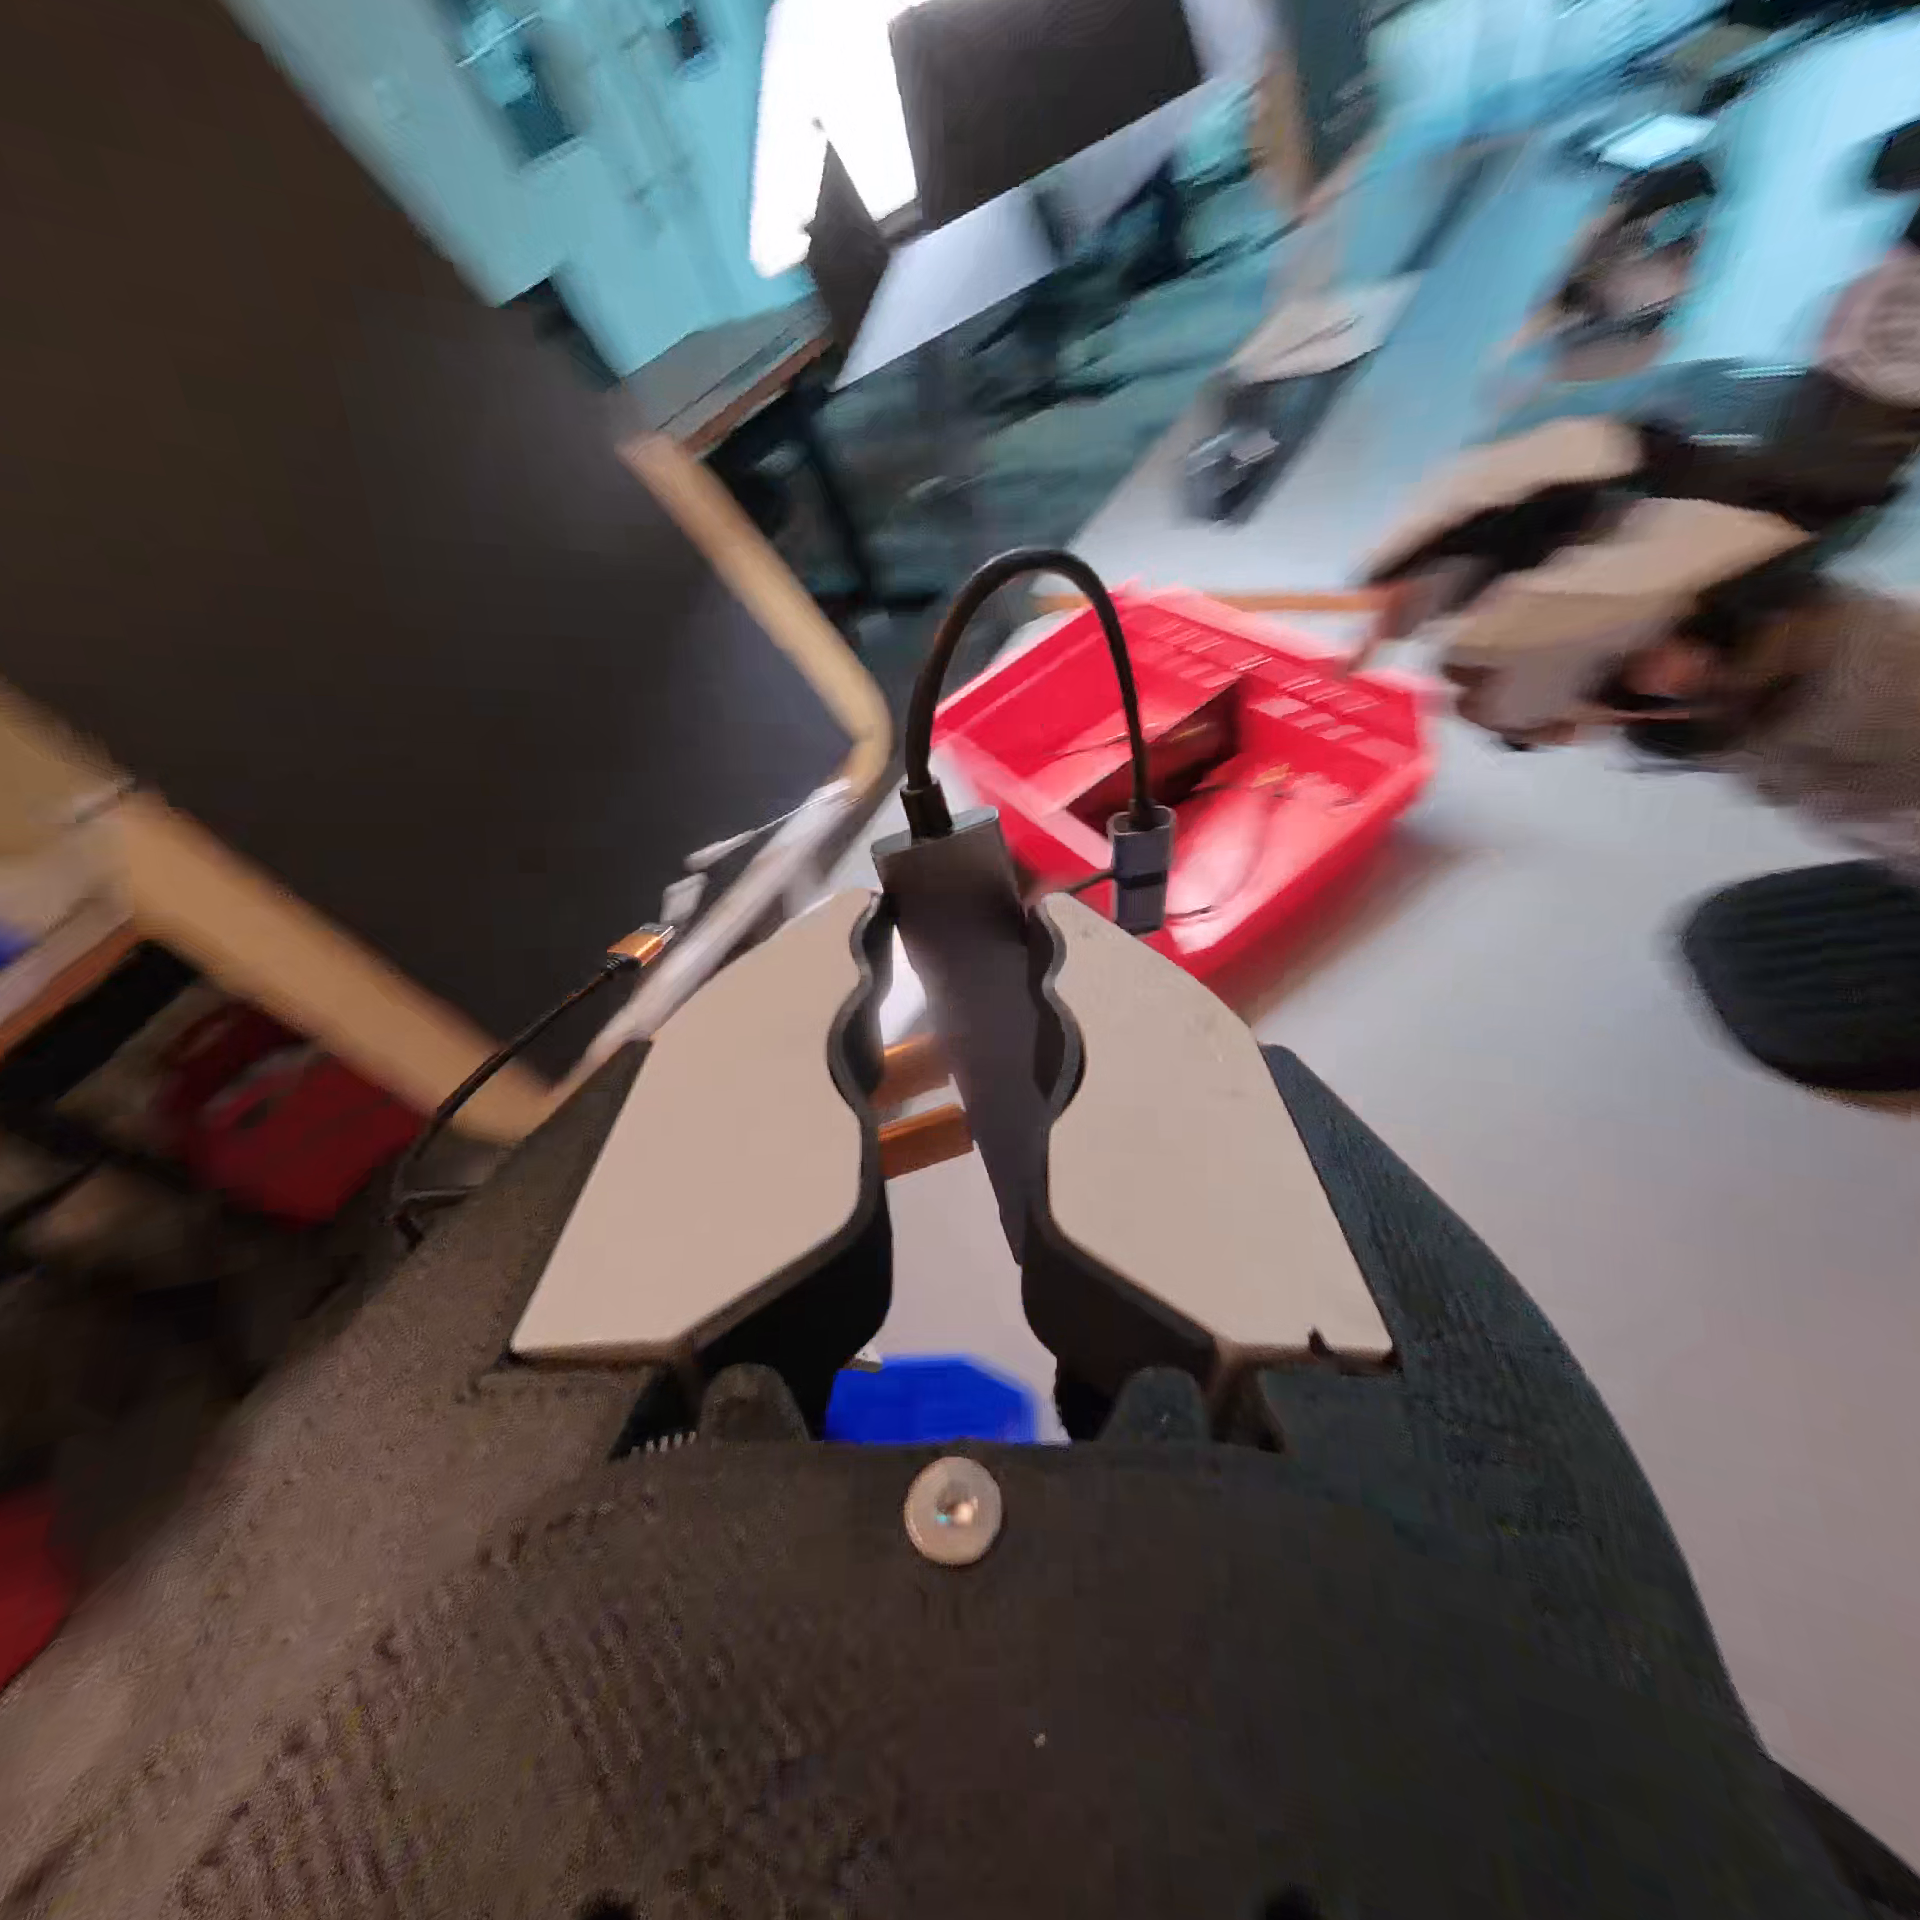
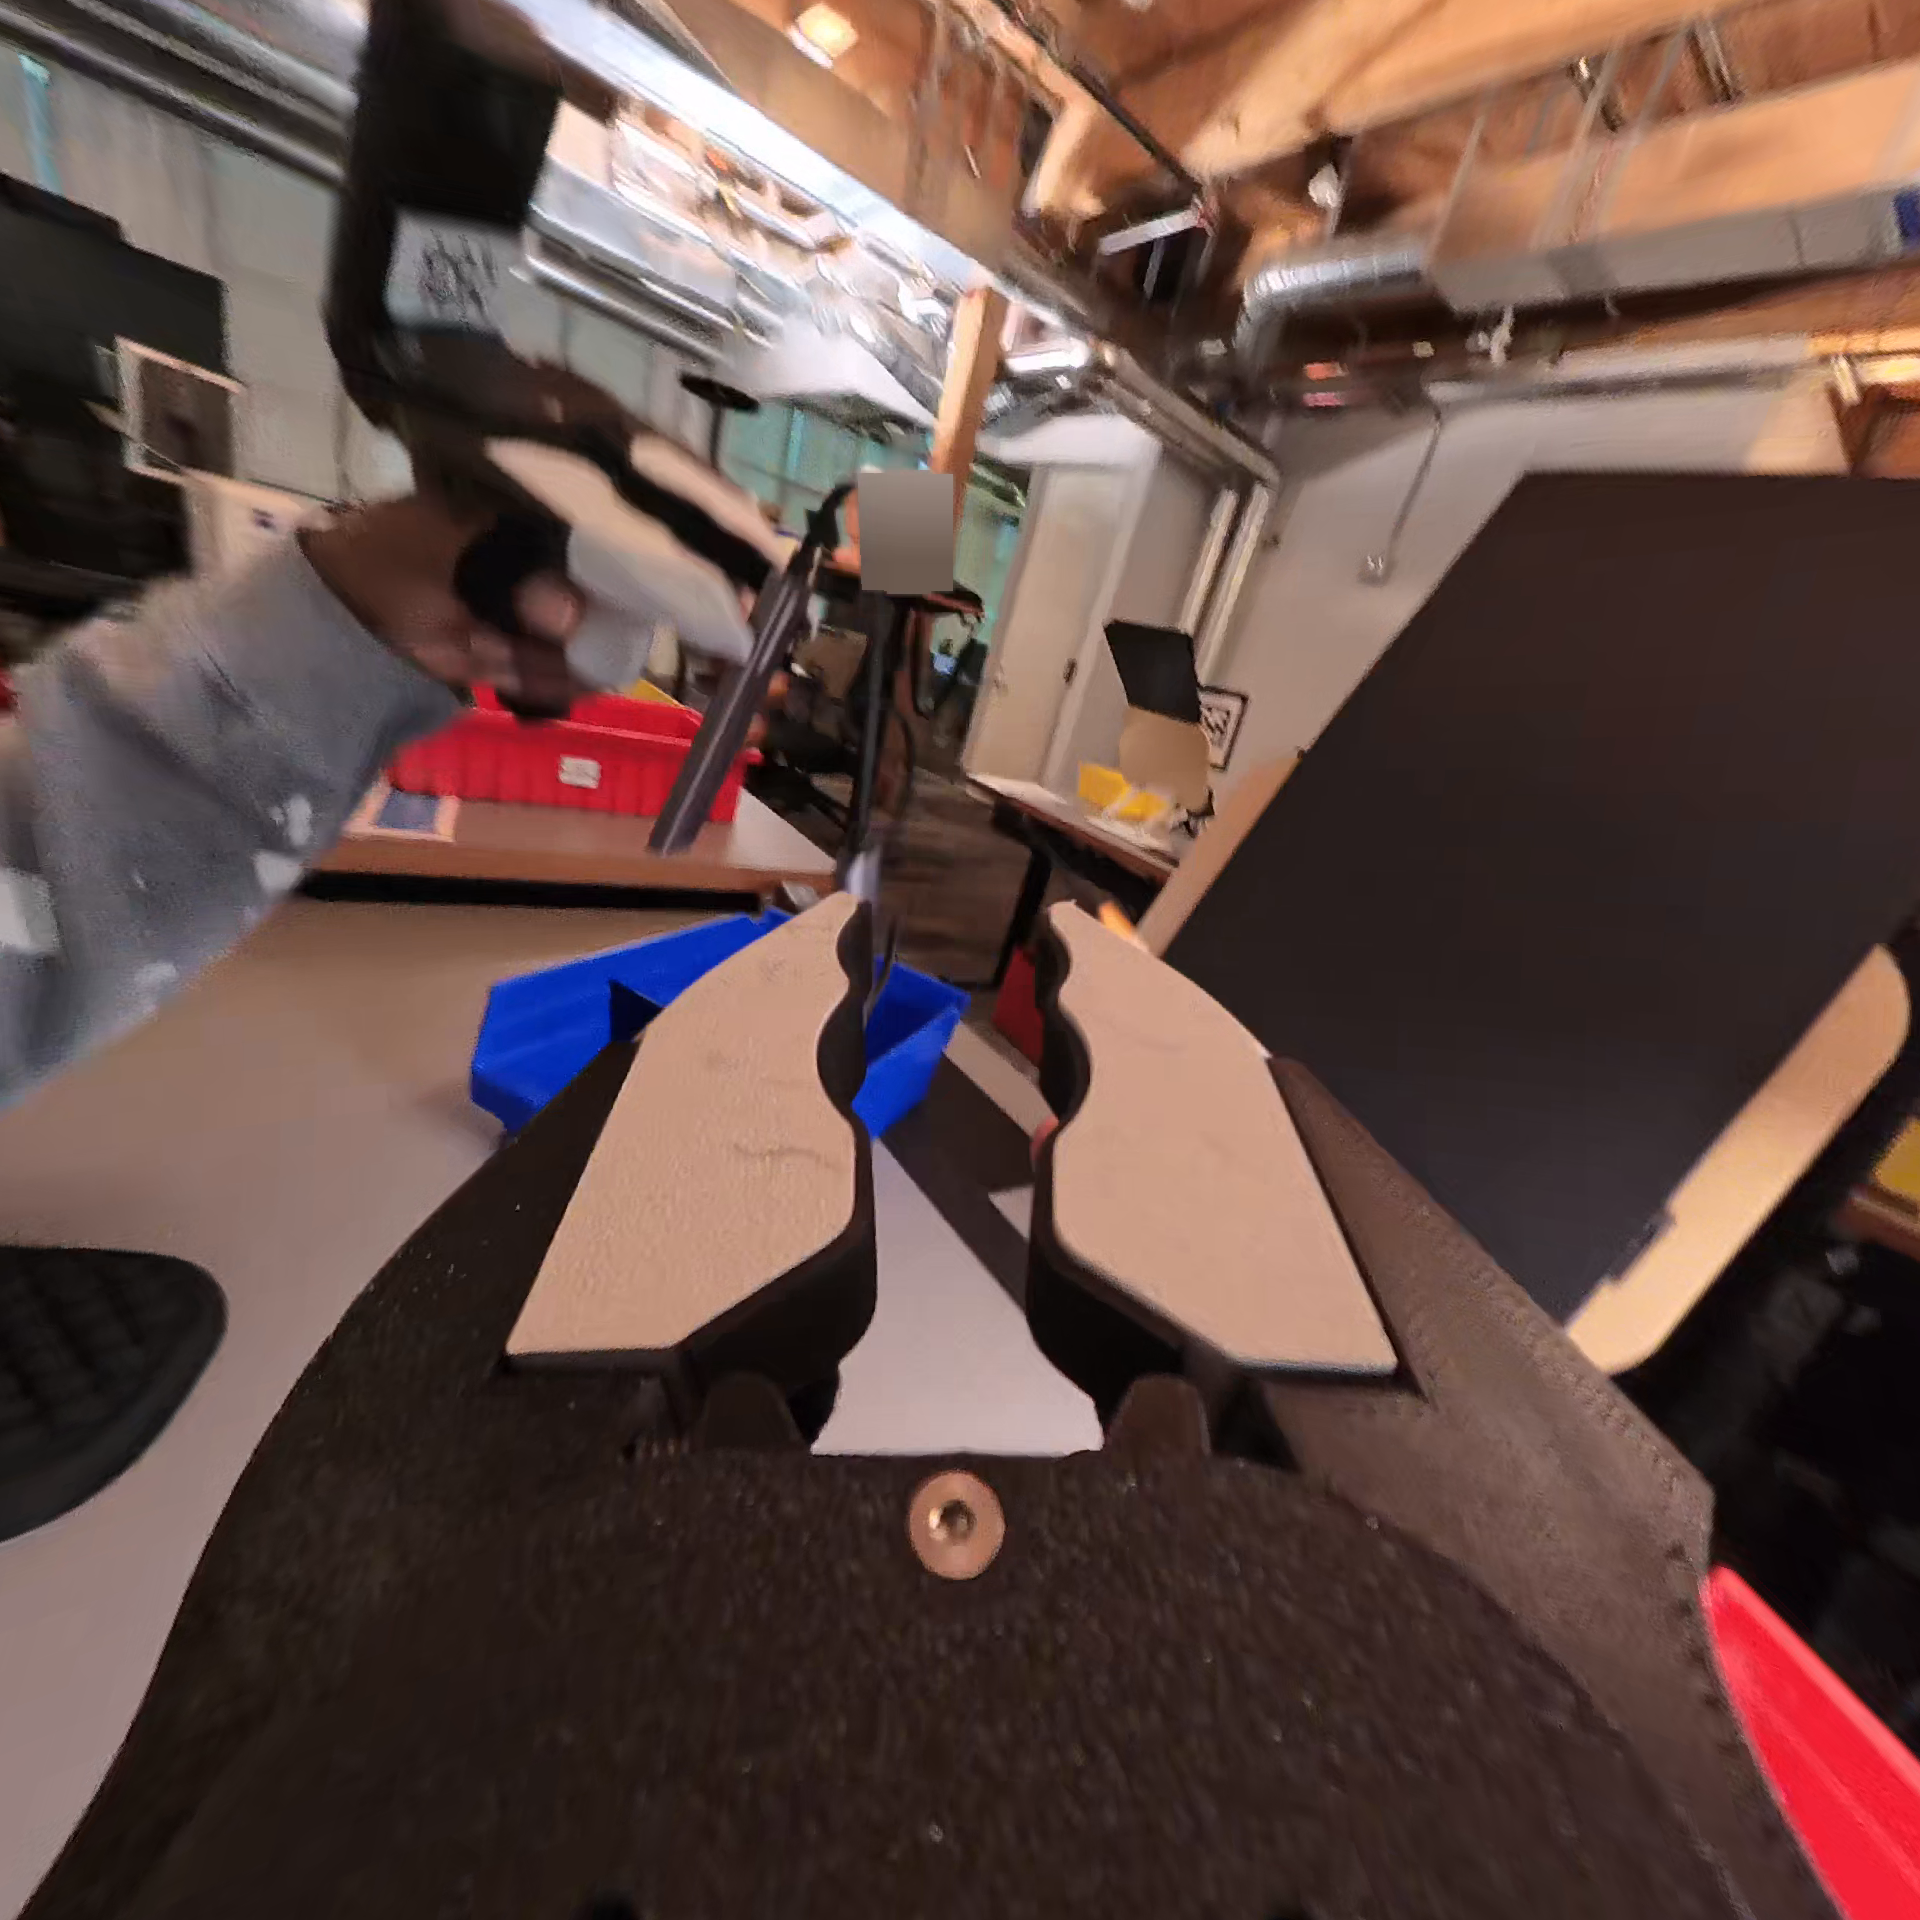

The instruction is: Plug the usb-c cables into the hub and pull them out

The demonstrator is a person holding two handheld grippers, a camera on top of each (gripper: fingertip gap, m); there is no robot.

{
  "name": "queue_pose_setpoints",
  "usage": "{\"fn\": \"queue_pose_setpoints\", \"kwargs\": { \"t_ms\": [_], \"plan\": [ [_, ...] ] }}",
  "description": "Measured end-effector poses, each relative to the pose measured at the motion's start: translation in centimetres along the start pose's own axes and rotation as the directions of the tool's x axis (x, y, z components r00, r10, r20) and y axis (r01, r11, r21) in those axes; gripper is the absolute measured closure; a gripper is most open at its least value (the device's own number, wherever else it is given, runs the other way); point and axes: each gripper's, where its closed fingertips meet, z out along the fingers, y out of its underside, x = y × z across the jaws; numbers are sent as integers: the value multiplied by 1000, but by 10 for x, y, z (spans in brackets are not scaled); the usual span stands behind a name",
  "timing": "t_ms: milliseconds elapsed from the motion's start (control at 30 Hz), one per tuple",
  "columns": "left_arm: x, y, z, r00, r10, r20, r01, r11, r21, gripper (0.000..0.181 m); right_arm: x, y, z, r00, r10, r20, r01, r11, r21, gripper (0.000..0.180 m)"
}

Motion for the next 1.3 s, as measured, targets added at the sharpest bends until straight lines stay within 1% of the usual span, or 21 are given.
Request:
{"fn": "queue_pose_setpoints", "kwargs": {
  "t_ms": [33, 100, 133, 200, 267, 333, 400, 500, 600, 667, 700, 733, 767, 800, 833, 900, 967, 1033, 1133, 1233, 1300],
  "plan": [
    [25, -4, 3, 993, -13, -116, 19, 999, 49, 155, -2, -11, -2, 999, -13, 34, 13, 1000, 19, 151],
    [69, -5, 5, 938, -33, -345, 81, 989, 125, 155, -13, -17, -7, 991, -54, 119, 51, 998, 29, 151],
    [88, -3, 6, 895, -32, -445, 110, 983, 150, 155, -23, -13, -10, 982, -83, 173, 80, 997, 22, 151],
    [121, 6, 7, 787, 3, -617, 139, 974, 182, 155, -46, 8, -14, 943, -136, 305, 159, 986, -50, 150],
    [147, 20, 9, 674, 45, -737, 151, 969, 197, 156, -66, 29, -16, 905, -153, 397, 213, 971, -112, 149],
    [166, 33, 14, 575, 63, -816, 153, 971, 182, 155, -89, 48, -15, 856, -138, 498, 249, 955, -163, 145],
    [180, 41, 18, 489, 63, -870, 147, 977, 154, 156, -108, 65, -10, 813, -140, 565, 297, 934, -197, 141],
    [193, 49, 17, 419, 81, -904, 132, 980, 149, 156, -138, 88, -5, 746, -96, 659, 323, 918, -232, 138],
    [196, 53, 14, 383, 78, -921, 141, 980, 142, 155, -149, 97, -2, 721, -92, 686, 326, 920, -219, 157],
    [190, 50, 11, 388, 76, -918, 176, 972, 155, 155, -144, 93, -3, 728, -71, 682, 290, 933, -213, 161],
    [185, 49, 11, 402, 71, -913, 199, 966, 163, 155, -140, 90, -5, 733, -64, 678, 276, 938, -210, 163],
    [179, 47, 11, 418, 63, -906, 223, 960, 170, 156, -135, 87, -7, 742, -59, 667, 263, 942, -209, 170],
    [172, 44, 12, 441, 52, -896, 251, 951, 178, 160, -129, 87, -8, 757, -61, 651, 263, 940, -218, 173],
    [162, 41, 15, 483, 34, -875, 279, 941, 191, 170, -122, 88, -8, 773, -66, 631, 265, 937, -228, 173],
    [152, 40, 22, 542, 6, -840, 297, 934, 199, 170, -116, 88, -9, 788, -59, 612, 259, 935, -244, 174],
    [136, 44, 36, 641, -55, -766, 301, 936, 185, 161, -104, 90, -11, 811, -26, 584, 234, 930, -283, 173],
    [129, 53, 47, 711, -71, -699, 257, 952, 165, 154, -90, 90, -12, 839, -8, 544, 208, 928, -308, 174],
    [126, 58, 54, 761, -61, -646, 210, 965, 157, 153, -77, 94, -15, 865, 18, 501, 189, 914, -359, 175],
    [130, 65, 62, 793, -28, -609, 136, 982, 132, 149, -65, 97, -19, 888, 70, 455, 142, 898, -415, 175],
    [138, 78, 70, 805, 20, -592, 44, 995, 93, 143, -62, 89, -21, 881, 147, 451, 57, 911, -408, 175],
    [135, 81, 78, 839, 45, -542, 5, 996, 90, 143, -60, 85, -22, 878, 173, 447, 19, 919, -394, 175]
  ]
}}
